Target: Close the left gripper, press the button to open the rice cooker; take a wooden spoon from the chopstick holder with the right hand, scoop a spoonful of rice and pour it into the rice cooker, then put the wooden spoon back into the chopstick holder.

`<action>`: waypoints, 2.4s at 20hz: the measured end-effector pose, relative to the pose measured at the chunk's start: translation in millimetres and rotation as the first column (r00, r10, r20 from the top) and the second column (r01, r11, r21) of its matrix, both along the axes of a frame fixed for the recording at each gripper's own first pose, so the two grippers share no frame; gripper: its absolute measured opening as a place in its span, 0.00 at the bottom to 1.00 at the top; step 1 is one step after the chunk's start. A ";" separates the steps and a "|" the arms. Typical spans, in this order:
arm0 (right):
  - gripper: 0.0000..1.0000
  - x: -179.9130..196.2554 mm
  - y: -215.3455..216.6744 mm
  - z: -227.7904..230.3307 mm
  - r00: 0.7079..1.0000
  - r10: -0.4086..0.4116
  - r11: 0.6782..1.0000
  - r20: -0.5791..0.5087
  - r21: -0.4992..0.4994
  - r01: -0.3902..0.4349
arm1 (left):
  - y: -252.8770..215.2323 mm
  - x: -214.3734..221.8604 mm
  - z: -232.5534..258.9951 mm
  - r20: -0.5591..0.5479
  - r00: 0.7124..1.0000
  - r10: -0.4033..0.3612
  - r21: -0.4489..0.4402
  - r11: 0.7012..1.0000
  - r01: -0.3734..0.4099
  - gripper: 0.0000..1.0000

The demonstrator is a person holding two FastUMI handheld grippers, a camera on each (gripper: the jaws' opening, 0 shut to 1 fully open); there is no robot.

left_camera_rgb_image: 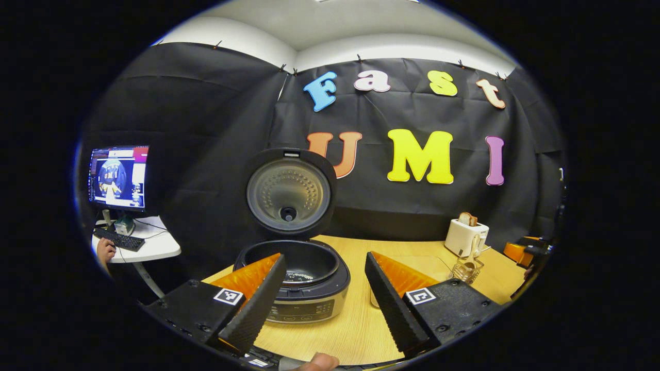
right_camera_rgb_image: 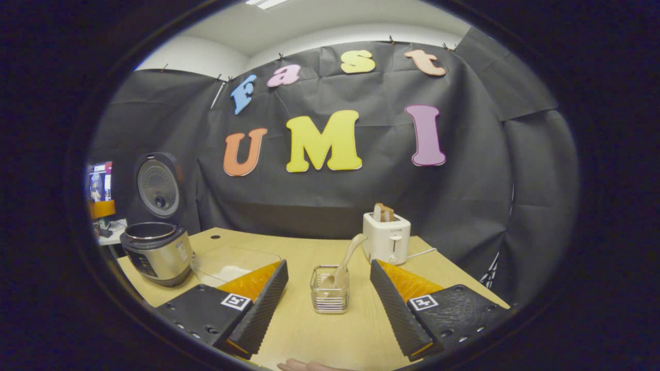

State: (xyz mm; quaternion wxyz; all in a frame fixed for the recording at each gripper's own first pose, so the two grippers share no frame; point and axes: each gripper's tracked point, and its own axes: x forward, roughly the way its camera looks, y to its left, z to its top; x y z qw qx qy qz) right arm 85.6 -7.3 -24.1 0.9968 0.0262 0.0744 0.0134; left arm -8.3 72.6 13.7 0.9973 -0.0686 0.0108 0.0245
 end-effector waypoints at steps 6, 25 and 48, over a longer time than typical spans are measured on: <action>0.96 93.9 -18.2 -27.7 0.990 -0.050 0.999 -0.133 -0.009 0.050 | -24.8 -1.0 -19.0 -0.010 0.998 -0.066 0.032 0.997 0.066 0.99; 0.46 216.0 -16.1 -118.7 0.903 -0.055 0.990 -0.426 0.094 0.105 | -33.6 5.0 -28.7 -0.036 0.993 -0.112 0.051 0.992 0.114 0.99; 0.14 157.8 -7.0 -48.4 0.951 0.015 0.999 -0.310 0.044 -0.001 | -24.3 -1.6 -24.9 -0.036 0.995 -0.096 0.057 0.994 0.098 0.98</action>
